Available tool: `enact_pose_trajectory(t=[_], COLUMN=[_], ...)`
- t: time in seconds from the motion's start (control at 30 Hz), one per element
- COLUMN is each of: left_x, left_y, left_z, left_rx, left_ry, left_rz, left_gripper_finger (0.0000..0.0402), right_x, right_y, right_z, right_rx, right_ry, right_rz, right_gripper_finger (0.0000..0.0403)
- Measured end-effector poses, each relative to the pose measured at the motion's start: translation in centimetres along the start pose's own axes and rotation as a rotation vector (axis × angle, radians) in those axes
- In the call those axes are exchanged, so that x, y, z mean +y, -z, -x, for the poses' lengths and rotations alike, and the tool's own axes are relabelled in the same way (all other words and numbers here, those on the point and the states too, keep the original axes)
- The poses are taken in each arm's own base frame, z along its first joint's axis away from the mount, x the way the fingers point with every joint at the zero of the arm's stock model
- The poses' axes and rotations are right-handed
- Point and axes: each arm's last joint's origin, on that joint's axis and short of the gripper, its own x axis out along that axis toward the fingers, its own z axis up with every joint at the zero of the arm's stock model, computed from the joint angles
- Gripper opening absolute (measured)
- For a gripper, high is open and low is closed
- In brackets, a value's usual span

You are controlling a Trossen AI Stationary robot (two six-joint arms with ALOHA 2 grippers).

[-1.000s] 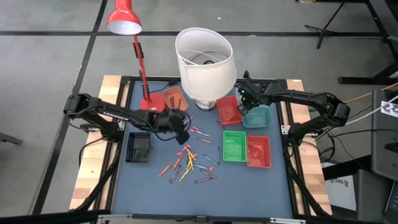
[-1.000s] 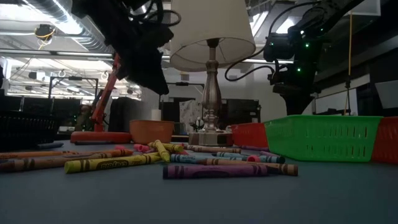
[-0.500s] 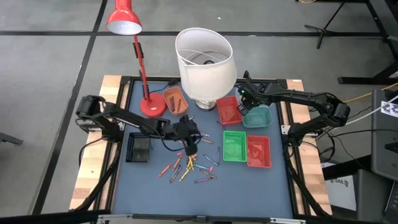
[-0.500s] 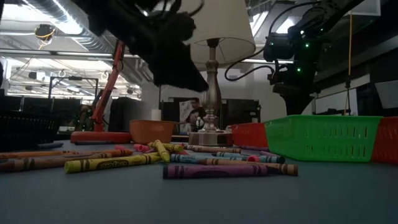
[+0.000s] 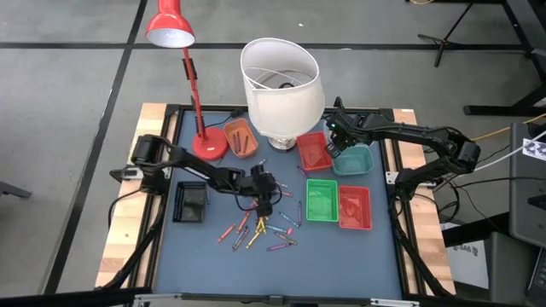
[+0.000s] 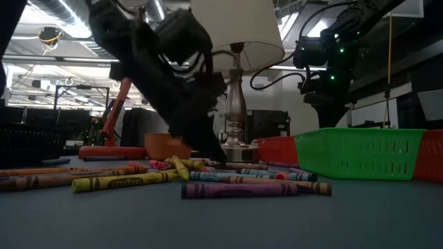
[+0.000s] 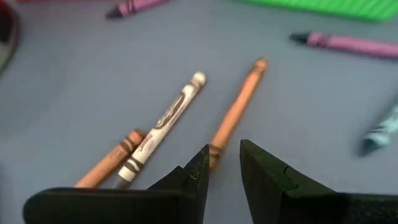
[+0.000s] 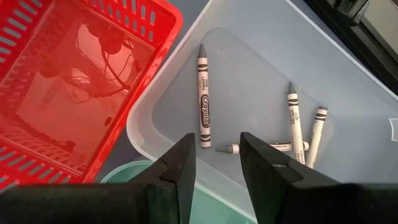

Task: Sort crayons
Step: Put the brown crayon into the top dark orange bin

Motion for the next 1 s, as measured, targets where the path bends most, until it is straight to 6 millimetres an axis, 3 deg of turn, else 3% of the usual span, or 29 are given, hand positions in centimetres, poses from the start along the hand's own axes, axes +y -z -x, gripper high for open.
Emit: enact_pose_trajectory(t=[0.37,0.63,0.77,1.0], left_x=[0.7,0.7,0.6,0.3], left_y=[0.9,1.0,0.5,-1.0], left_z=[-1.5,-1.5,-1.6,-1.4], left_rx=[0.046,0.046,-0.007,-0.118], left_ry=[0.02,0.016,0.034,0.071], left_rz=[0.013,0.014,0.03,0.073], left_gripper_finger=[0.0073,0.0025,0.0005,0.0008], right_x=[0.0,0.0,0.0,0.0], right_y=[0.0,0.0,0.1,0.1], right_z=[0.0,0.0,0.0,0.0], right_rx=[0.0,0.0,0.007,0.008], right_ry=[-0.001,-0.001,0.001,0.001], right_rz=[0.0,0.0,0.035,0.055], right_gripper_finger=[0.0124,0.0124,0.0124,0.0124])
